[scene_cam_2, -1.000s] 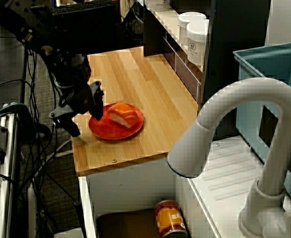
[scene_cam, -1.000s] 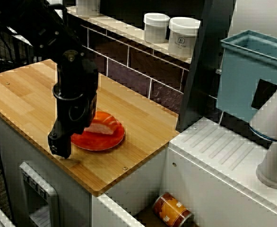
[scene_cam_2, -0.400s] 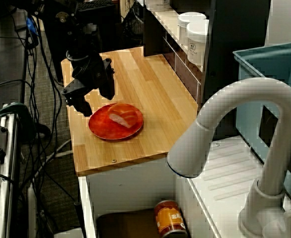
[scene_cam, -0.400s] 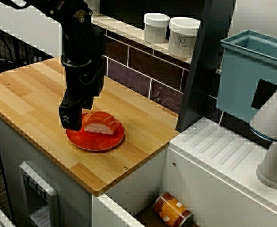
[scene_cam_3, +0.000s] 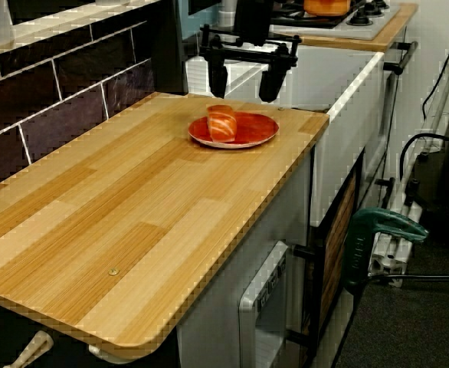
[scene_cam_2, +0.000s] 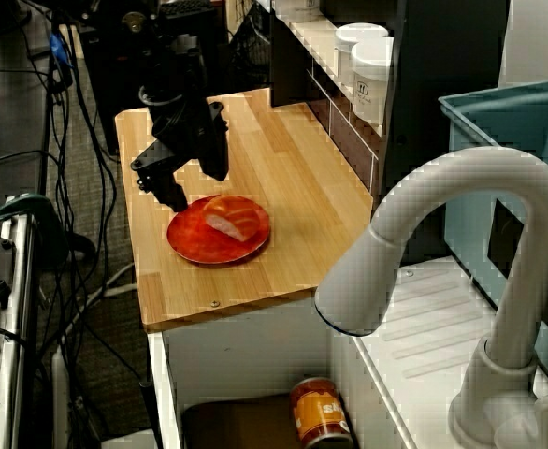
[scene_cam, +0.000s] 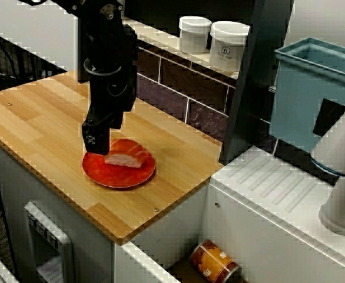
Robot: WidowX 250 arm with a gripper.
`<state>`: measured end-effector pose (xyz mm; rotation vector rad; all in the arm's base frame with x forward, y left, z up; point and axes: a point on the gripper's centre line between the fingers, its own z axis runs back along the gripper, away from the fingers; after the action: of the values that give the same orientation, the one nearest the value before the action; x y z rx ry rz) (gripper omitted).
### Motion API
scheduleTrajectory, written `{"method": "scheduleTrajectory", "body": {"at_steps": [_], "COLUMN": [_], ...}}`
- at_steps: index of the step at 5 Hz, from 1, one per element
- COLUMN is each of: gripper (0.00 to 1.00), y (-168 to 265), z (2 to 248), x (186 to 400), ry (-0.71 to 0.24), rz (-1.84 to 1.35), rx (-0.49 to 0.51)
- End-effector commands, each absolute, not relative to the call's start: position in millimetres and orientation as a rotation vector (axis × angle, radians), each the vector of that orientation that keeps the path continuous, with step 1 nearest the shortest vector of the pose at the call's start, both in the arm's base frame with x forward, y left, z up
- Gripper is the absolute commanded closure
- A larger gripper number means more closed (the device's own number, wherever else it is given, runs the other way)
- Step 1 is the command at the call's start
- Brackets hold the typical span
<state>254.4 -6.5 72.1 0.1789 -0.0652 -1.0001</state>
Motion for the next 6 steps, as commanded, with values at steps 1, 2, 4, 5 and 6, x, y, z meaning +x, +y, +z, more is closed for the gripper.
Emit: {"method": "scheduleTrajectory", "body": {"at_steps": [1,2,4,5,6], "gripper": [0.0,0.0,0.0,0.0,0.0], "y": [-1.6,-1.1,-1.1,-0.8,0.0], "z": [74.4,72.8,72.0,71.8,70.0], "x": [272.3,273.8,272.8,273.2,273.8], "ry": [-0.08,-0.077,-0.072,-0.071,-0.07], "rz": [-0.973,-0.968,-0.97,-0.97,-0.963], "rx": [0.191,0.191,0.191,0.192,0.193]}}
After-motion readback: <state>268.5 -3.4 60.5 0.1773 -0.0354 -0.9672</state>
